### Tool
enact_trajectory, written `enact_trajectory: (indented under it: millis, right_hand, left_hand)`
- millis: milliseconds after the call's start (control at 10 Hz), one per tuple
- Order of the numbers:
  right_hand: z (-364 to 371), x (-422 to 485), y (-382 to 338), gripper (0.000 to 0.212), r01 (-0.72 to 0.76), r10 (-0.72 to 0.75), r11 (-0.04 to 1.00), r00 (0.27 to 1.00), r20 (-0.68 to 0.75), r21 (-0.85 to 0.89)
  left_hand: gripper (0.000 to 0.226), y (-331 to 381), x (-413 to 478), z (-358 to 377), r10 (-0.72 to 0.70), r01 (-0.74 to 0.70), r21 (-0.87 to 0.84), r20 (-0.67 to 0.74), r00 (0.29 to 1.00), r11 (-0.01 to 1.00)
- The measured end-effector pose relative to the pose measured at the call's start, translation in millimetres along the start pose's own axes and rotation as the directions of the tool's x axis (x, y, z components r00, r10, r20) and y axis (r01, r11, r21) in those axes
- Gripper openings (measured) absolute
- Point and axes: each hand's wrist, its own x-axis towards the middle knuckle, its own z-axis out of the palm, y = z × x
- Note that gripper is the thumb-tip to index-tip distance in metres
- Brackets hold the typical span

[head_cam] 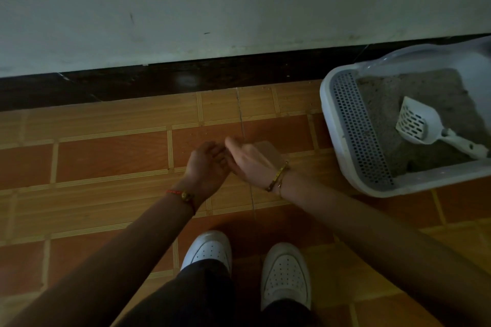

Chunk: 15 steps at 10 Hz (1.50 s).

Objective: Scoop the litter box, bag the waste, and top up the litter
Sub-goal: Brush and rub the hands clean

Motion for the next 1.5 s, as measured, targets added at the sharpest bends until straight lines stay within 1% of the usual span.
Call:
enact_trajectory:
  millis: [100, 200, 300, 400, 500, 600, 700, 800, 900, 1000, 1100, 1200, 1300, 1400, 1500]
  right_hand:
    - [21, 30, -6, 0.012, 0.291, -0.284, 0.956, 0.942, -0.181, 0.018]
    - [5, 36, -6, 0.014, 0.145, -0.138, 0.989, 0.963, -0.233, 0.015]
    - [-19, 56, 27, 0.023, -0.127, 0.072, 0.981, 0.942, -0.329, -0.148]
    - [-28, 82, 54, 0.034, -0.287, 0.189, 0.935, 0.899, -0.394, -0.206]
    - [-35, 103, 65, 0.039, -0.385, 0.274, 0.892, 0.878, -0.394, -0.239]
    - [-37, 122, 60, 0.042, -0.460, 0.345, 0.856, 0.848, -0.402, -0.236]
    - [-25, 134, 51, 0.048, -0.491, 0.389, 0.853, 0.824, -0.412, -0.178]
    - [-12, 141, 43, 0.050, -0.512, 0.424, 0.851, 0.800, -0.425, -0.114]
    - [-8, 147, 43, 0.045, -0.522, 0.456, 0.852, 0.783, -0.423, -0.047]
    - [-10, 147, 47, 0.041, -0.528, 0.464, 0.848, 0.778, -0.423, -0.040]
    - [-11, 146, 49, 0.043, -0.510, 0.422, 0.853, 0.797, -0.432, -0.109]
    - [-10, 146, 52, 0.040, -0.484, 0.375, 0.860, 0.816, -0.440, -0.163]
    - [-13, 149, 56, 0.039, -0.464, 0.350, 0.862, 0.837, -0.420, -0.206]
    - [-18, 150, 57, 0.038, -0.441, 0.336, 0.870, 0.858, -0.389, -0.221]
    - [-16, 144, 59, 0.036, -0.410, 0.300, 0.884, 0.865, -0.403, -0.222]
  left_hand:
    - [0.044, 4, 4, -2, -0.001, 0.003, -0.054, 0.037, 0.999, 0.999]
    - [0.041, 11, 1, -3, 0.028, -0.020, -0.141, 0.057, 0.998, 0.990]
    - [0.040, 16, -3, -5, 0.028, -0.018, -0.181, 0.055, 0.998, 0.983]
    - [0.040, 21, -5, -13, 0.013, -0.004, -0.190, 0.045, 0.999, 0.982]
    - [0.039, 24, -9, -17, 0.023, -0.012, -0.222, 0.046, 0.999, 0.975]
    - [0.038, 28, -9, -24, 0.021, -0.012, -0.235, 0.034, 0.999, 0.972]
    - [0.038, 29, -11, -28, 0.018, -0.007, -0.251, 0.039, 0.999, 0.968]
    - [0.038, 28, -11, -30, 0.007, 0.006, -0.248, 0.049, 0.999, 0.969]
    - [0.040, 27, -10, -29, 0.000, 0.013, -0.255, 0.051, 0.999, 0.967]
    - [0.040, 28, -8, -28, -0.003, 0.018, -0.262, 0.057, 0.998, 0.965]
    - [0.039, 28, -7, -25, -0.003, 0.018, -0.256, 0.059, 0.998, 0.966]
    - [0.039, 27, -6, -21, -0.010, 0.024, -0.248, 0.058, 0.998, 0.969]
    - [0.039, 26, -5, -18, -0.012, 0.026, -0.248, 0.060, 0.998, 0.969]
    - [0.039, 26, -5, -16, -0.005, 0.020, -0.241, 0.062, 0.998, 0.970]
    - [0.039, 26, -5, -19, -0.003, 0.016, -0.239, 0.054, 0.999, 0.971]
